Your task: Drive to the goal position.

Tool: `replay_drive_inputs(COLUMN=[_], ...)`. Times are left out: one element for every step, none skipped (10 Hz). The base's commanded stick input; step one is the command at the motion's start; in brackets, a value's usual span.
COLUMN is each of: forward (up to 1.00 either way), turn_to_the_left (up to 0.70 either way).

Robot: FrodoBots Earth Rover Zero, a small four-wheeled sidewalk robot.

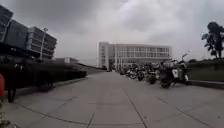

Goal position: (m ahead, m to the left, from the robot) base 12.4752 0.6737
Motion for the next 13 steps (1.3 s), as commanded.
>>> replay_drive_inputs(forward=[0.00,0.00,0.00,0.00,0.00,0.00,0.00,0.00,0.00,0.00,0.00,0.00,0.00], turn_to_the_left=[0.70,0.70,0.70,0.70,0.70,0.70,0.70,0.70,0.70,0.70,0.70,0.70,0.70])
